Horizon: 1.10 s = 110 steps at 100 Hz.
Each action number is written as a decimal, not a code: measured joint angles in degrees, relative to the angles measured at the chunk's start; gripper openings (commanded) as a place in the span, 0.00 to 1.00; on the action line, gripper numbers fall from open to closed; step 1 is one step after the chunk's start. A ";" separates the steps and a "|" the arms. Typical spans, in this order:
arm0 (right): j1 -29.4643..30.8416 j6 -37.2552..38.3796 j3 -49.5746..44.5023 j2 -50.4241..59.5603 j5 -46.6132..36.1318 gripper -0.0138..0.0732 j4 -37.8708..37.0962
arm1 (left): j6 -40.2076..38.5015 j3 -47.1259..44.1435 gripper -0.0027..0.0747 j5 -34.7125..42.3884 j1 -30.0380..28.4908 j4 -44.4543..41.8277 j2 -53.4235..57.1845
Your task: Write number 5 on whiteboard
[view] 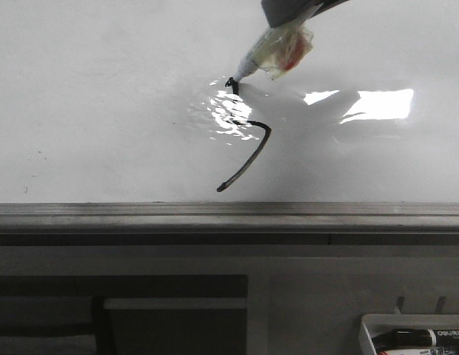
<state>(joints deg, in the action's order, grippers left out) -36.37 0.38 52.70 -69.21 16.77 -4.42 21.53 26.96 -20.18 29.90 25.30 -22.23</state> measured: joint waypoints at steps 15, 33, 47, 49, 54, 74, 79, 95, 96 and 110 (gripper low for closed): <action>0.00 0.00 0.14 -0.23 0.00 0.11 0.21 | 0.00 0.00 0.01 0.00 0.00 0.03 0.00; 0.99 1.77 0.14 -0.23 0.11 0.11 0.99 | 0.00 0.00 0.01 0.00 0.00 0.03 0.00; 2.91 3.73 0.44 -0.36 0.98 0.11 2.79 | 0.00 0.00 0.01 0.00 0.00 0.03 0.00; 3.31 3.85 0.48 -0.36 1.11 0.11 2.86 | 0.00 0.00 0.01 0.00 0.00 0.03 0.00; 4.01 4.24 0.62 -0.25 1.75 0.11 3.13 | 0.00 0.00 0.01 0.00 0.00 0.03 0.00; 6.13 4.62 0.89 0.43 3.98 0.11 3.94 | 0.00 0.00 0.01 0.00 0.00 0.03 0.00; 6.41 4.69 0.89 0.74 4.54 0.11 3.94 | 0.00 0.00 0.01 0.00 0.00 0.03 0.00; 6.78 10.10 0.89 2.07 7.12 0.11 -0.17 | 0.00 0.00 0.01 0.00 0.00 0.03 0.00; 6.78 10.83 0.89 2.14 7.25 0.11 -0.85 | 0.00 0.00 0.01 0.00 0.00 0.03 0.00; 6.78 16.23 0.89 3.20 9.30 0.11 -6.14 | 0.00 0.00 0.01 0.00 0.00 0.03 0.00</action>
<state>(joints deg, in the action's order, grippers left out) -29.59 16.61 53.59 -66.01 26.07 -10.56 21.53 26.96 -20.18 29.90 25.34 -22.23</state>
